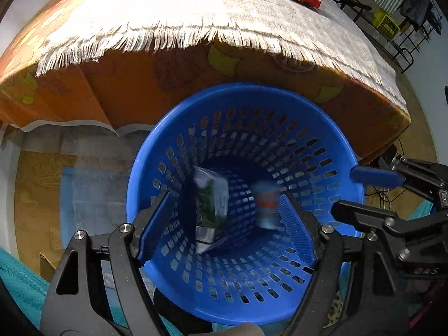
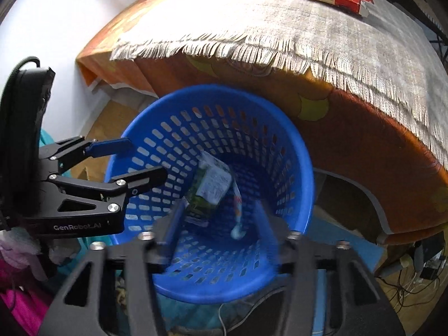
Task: Collect trash
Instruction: 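Open the left tool over the basket while the right tool releases the tube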
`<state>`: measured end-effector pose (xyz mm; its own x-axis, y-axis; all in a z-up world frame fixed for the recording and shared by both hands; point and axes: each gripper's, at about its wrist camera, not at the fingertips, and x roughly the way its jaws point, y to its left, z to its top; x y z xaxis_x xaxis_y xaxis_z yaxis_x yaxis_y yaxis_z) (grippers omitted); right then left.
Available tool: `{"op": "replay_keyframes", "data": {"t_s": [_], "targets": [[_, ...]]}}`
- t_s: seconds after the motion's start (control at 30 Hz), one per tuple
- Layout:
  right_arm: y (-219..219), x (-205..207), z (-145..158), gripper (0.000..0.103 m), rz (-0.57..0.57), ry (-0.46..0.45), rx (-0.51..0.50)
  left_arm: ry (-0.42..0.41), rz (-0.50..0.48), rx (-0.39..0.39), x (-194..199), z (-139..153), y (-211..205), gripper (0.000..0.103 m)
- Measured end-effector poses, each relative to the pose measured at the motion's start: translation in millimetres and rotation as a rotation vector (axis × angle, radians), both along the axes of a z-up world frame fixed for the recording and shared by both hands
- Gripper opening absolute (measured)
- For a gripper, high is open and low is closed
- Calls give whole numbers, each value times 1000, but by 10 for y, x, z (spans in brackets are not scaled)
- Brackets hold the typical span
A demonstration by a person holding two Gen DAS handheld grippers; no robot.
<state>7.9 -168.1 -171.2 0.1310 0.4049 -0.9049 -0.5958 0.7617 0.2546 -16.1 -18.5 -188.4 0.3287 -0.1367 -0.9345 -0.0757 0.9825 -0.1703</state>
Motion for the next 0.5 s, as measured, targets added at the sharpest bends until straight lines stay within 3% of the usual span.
{"op": "replay_keyframes", "data": {"t_s": [0.5], "targets": [[-68, 23, 44, 54, -31, -16, -19, -8, 15, 7, -45, 22, 19, 81]]}}
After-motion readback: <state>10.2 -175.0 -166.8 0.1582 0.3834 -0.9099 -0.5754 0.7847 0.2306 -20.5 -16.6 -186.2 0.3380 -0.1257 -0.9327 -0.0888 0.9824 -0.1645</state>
